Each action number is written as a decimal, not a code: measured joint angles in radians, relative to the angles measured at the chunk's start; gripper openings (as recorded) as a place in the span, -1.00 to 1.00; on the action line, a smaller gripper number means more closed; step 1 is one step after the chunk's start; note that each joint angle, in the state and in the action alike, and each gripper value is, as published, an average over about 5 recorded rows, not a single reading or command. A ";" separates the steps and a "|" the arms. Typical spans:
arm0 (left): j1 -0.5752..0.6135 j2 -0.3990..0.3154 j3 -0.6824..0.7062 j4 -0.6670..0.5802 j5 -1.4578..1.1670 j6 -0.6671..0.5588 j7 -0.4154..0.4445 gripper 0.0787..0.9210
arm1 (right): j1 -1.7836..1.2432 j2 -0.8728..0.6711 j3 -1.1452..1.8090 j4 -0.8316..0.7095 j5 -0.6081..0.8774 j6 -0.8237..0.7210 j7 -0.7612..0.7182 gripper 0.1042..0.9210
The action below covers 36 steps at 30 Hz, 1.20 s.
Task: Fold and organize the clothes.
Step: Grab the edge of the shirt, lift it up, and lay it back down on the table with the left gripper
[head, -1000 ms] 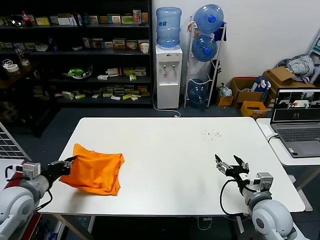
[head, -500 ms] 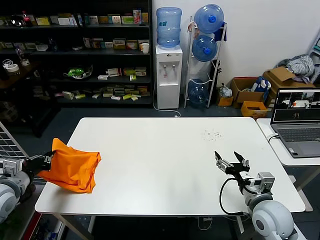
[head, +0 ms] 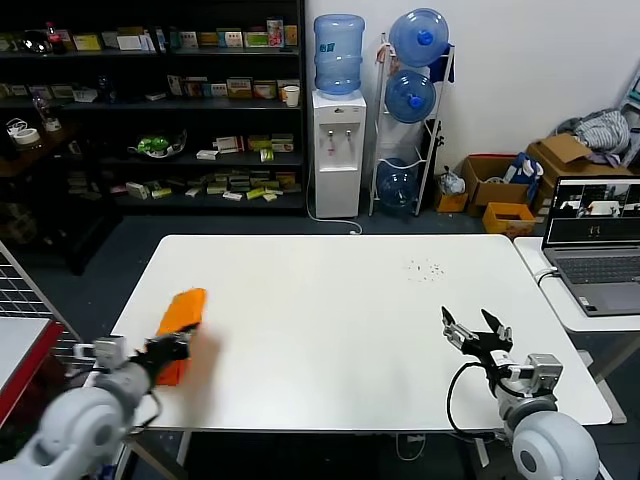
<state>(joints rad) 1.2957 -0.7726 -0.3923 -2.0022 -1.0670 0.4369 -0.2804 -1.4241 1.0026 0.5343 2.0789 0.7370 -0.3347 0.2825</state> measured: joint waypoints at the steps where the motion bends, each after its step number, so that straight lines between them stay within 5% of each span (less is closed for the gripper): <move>1: -0.035 -0.032 0.053 0.005 -0.020 -0.001 -0.018 -0.97 | -0.011 0.005 0.011 0.005 0.000 -0.001 0.002 0.76; 8: -0.275 -0.275 0.367 0.132 -0.096 -0.007 -0.088 -0.97 | -0.093 0.038 0.095 0.041 -0.001 -0.005 0.007 0.76; 15: -0.428 -0.448 0.515 0.293 -0.098 -0.020 -0.106 -0.97 | -0.138 0.056 0.143 0.052 0.001 -0.007 0.014 0.76; 36: -0.568 -0.627 0.637 0.459 -0.059 -0.032 -0.141 -0.97 | -0.134 0.052 0.147 0.035 0.015 -0.013 0.022 0.76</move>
<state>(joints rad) 0.7280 -1.3996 0.2450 -1.5428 -1.1258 0.4045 -0.4214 -1.5582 1.0549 0.6817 2.1143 0.7517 -0.3482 0.3040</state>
